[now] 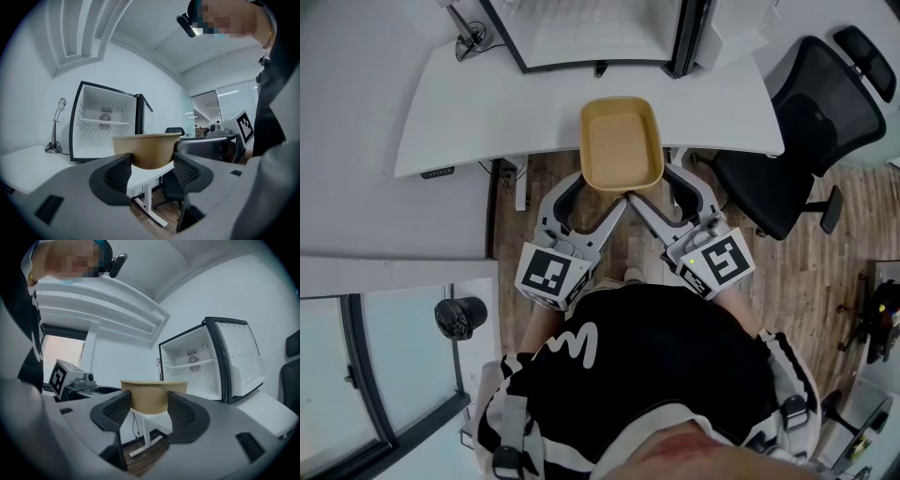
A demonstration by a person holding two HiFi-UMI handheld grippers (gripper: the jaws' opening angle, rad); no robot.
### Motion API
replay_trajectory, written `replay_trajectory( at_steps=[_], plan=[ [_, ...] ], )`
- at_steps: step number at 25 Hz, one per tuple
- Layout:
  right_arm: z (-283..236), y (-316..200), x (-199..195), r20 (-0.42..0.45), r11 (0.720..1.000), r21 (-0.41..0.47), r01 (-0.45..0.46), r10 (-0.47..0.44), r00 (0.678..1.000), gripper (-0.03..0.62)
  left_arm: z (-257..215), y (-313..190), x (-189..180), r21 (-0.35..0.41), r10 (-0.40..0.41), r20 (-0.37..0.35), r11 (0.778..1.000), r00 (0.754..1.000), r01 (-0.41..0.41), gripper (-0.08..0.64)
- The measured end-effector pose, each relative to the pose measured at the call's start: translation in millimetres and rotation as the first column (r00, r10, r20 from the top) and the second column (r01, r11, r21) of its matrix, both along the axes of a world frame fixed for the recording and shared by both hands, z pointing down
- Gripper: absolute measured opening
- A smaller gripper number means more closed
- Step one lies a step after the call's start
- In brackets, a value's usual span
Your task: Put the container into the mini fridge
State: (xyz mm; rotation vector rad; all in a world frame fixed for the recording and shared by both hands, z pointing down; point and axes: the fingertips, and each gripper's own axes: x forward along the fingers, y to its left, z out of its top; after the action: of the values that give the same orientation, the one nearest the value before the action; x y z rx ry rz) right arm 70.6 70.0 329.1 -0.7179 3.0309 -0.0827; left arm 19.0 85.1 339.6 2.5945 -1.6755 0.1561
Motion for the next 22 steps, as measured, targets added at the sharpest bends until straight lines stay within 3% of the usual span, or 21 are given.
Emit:
replay_trajectory(
  at_steps=[8,22],
  plan=[
    [-3,-3,-3,0.005,1.000,0.002,-0.012,0.012,1.000,0.256,-6,-3,1,0.053,0.025,-0.004,0.998,1.000,-0.025,0.285],
    [10,3,4,-0.009,0.999,-0.026,0.033,-0.033,0.999,0.256,8,4,4,0.023,-0.042,-0.029,0.999,0.999,0.042,0.285]
  ],
)
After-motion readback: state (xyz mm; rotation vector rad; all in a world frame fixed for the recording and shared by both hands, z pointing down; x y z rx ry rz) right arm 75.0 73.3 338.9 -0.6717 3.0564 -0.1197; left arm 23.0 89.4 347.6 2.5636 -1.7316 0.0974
